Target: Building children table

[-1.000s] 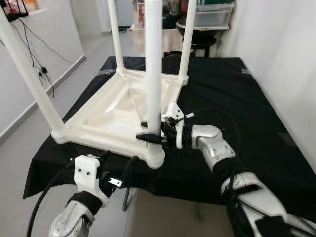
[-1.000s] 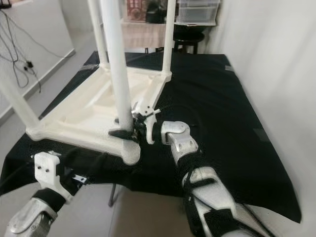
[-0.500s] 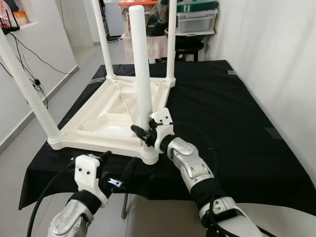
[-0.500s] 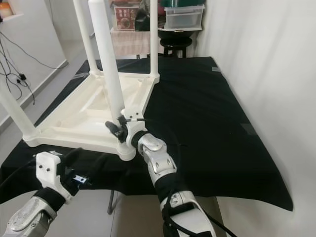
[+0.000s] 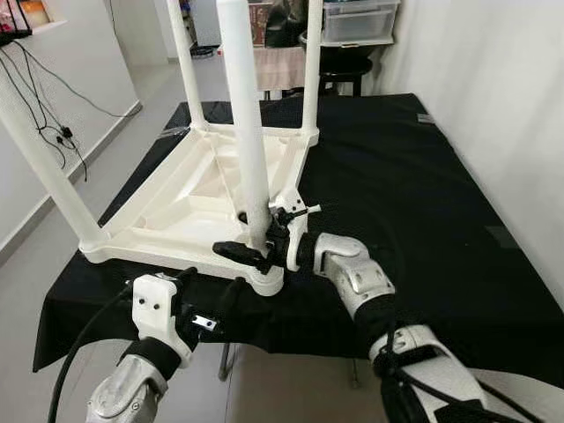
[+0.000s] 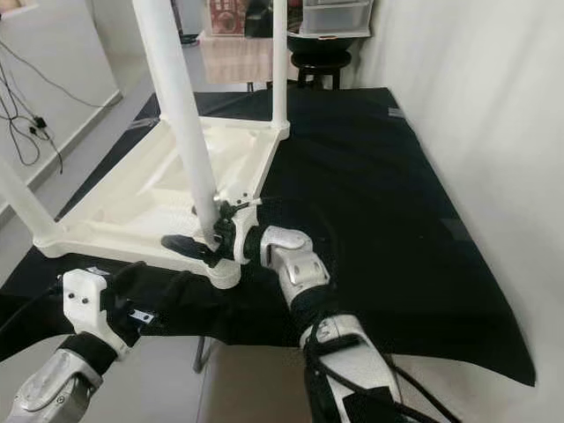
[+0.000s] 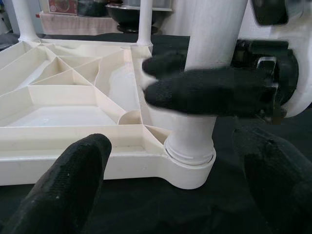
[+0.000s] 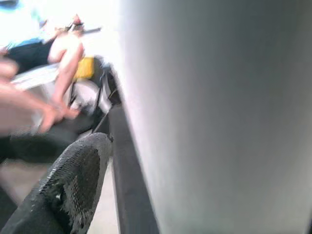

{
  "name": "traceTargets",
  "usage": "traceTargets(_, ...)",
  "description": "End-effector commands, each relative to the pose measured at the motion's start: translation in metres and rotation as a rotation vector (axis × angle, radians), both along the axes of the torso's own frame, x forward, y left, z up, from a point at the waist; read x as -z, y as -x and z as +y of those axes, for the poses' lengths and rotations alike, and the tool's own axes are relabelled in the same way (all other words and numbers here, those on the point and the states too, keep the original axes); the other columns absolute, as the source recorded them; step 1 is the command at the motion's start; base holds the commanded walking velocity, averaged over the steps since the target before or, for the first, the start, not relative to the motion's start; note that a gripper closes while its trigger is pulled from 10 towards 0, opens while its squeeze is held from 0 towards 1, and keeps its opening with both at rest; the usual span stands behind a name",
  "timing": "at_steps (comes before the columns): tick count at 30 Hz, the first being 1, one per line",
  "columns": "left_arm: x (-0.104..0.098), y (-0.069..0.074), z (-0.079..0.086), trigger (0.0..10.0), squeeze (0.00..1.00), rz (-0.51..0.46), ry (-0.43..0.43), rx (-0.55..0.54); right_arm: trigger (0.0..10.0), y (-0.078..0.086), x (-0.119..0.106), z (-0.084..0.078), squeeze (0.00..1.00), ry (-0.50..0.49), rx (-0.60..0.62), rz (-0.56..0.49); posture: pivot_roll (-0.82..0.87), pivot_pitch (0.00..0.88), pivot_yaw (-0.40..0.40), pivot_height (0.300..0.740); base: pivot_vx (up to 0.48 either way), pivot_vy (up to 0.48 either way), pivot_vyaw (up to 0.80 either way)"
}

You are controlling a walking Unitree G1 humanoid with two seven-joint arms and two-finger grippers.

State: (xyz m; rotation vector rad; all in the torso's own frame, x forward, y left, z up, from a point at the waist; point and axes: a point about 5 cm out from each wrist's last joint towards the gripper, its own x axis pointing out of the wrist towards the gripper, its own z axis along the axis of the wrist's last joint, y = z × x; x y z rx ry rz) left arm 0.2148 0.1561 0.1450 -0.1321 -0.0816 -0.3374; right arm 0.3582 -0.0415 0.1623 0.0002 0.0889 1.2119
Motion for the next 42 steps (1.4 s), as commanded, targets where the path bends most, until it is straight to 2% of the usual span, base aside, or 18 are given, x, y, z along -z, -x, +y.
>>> traceTargets(1,0.002,0.001,0.0,10.0,0.0,0.01,-0.008,-0.01,10.0,0.001,0.001,0.002,0.0,0.01,-0.031,-0.007,0.06,0.037,0.014,0.74,0.0,0.0,0.0)
traceTargets(5,0.002,0.002,0.0,10.0,0.0,0.009,-0.008,-0.011,10.0,-0.001,0.0,0.0,0.0,0.026,-0.036,-0.014,0.06,0.038,0.014,0.74,0.0,0.0,0.0)
traceTargets(6,0.002,0.003,-0.001,10.0,0.0,0.009,-0.007,-0.01,4.1,-0.005,-0.004,-0.003,0.0,0.028,-0.034,-0.016,0.07,0.044,0.011,0.74,0.0,0.0,0.0)
traceTargets(7,0.002,0.003,-0.001,10.0,0.0,0.009,-0.007,-0.01,4.1,-0.005,-0.004,-0.003,0.0,0.028,-0.034,-0.016,0.07,0.044,0.011,0.74,0.0,0.0,0.0)
traceTargets(8,0.001,0.003,-0.001,10.0,0.0,0.009,-0.006,-0.008,0.0,-0.007,-0.008,-0.006,0.0,0.028,-0.041,-0.017,0.07,0.046,0.009,0.74,0.0,0.0,0.0)
traceTargets(16,0.0,0.005,-0.003,10.0,0.0,0.008,-0.004,-0.006,0.0,-0.009,-0.014,-0.014,0.0,0.026,-0.064,-0.029,0.06,0.056,0.008,0.74,0.0,0.0,0.0)
traceTargets(24,-0.002,0.007,-0.002,10.0,0.0,0.007,-0.001,-0.003,0.0,-0.004,-0.006,-0.036,0.0,0.146,-0.09,-0.106,0.06,0.082,0.012,0.74,0.0,0.0,0.0)
traceTargets(25,-0.002,0.008,0.0,10.0,0.0,0.008,-0.002,-0.003,0.0,-0.01,0.004,-0.024,0.0,0.088,0.357,-0.066,0.05,0.086,0.013,0.74,0.0,0.0,0.0)
traceTargets(28,-0.002,0.008,0.0,10.0,0.0,0.008,-0.002,-0.003,0.0,-0.01,0.004,-0.024,0.0,0.088,0.357,-0.066,0.05,0.086,0.013,0.74,0.0,0.0,0.0)
traceTargets(29,-0.003,0.008,0.002,10.0,0.0,0.009,-0.003,-0.002,0.0,0.013,0.024,-0.007,0.0,0.077,0.488,-0.009,0.04,0.092,0.04,0.74,0.0,0.0,0.0)
traceTargets(30,-0.003,0.008,0.002,10.0,0.0,0.009,-0.003,-0.002,0.0,0.013,0.024,-0.007,0.0,0.077,0.488,-0.009,0.04,0.092,0.04,0.74,0.0,0.0,0.0)
traceTargets(31,-0.002,0.007,0.003,10.0,0.0,0.012,-0.007,-0.002,0.0,0.031,0.036,0.008,0.0,0.104,0.533,0.024,0.04,0.072,0.051,0.74,0.0,0.0,0.0)
traceTargets(37,-0.001,0.005,0.005,10.0,0.0,0.018,-0.007,0.0,0.0,0.034,0.036,0.019,0.0,0.097,0.514,0.003,0.04,0.067,0.044,0.74,0.0,0.0,0.0)
traceTargets(38,0.0,0.004,0.005,10.0,0.0,0.02,-0.007,0.0,1.5,0.025,0.036,0.021,0.0,0.106,0.513,-0.01,0.05,0.051,0.036,0.74,0.0,0.0,0.0)
traceTargets(39,0.0,0.004,0.005,10.0,0.0,0.02,-0.007,0.0,1.5,0.025,0.036,0.021,0.0,0.106,0.513,-0.01,0.05,0.051,0.036,0.74,0.0,0.0,0.0)
traceTargets(40,0.001,0.003,0.005,10.0,0.0,0.019,-0.008,-0.009,10.0,0.021,0.034,0.024,0.0,0.085,0.478,-0.008,0.05,0.04,0.029,0.74,0.0,0.0,0.0)
traceTargets(41,0.002,0.002,0.005,10.0,0.0,0.018,-0.01,-0.016,10.0,0.019,0.034,0.029,1.0,0.069,0.422,0.0,0.06,0.029,0.028,0.74,0.0,0.0,0.0)
traceTargets(42,0.002,0.002,0.005,10.0,0.0,0.018,-0.01,-0.016,10.0,0.019,0.034,0.029,1.0,0.069,0.422,0.0,0.06,0.029,0.028,0.74,0.0,0.0,0.0)
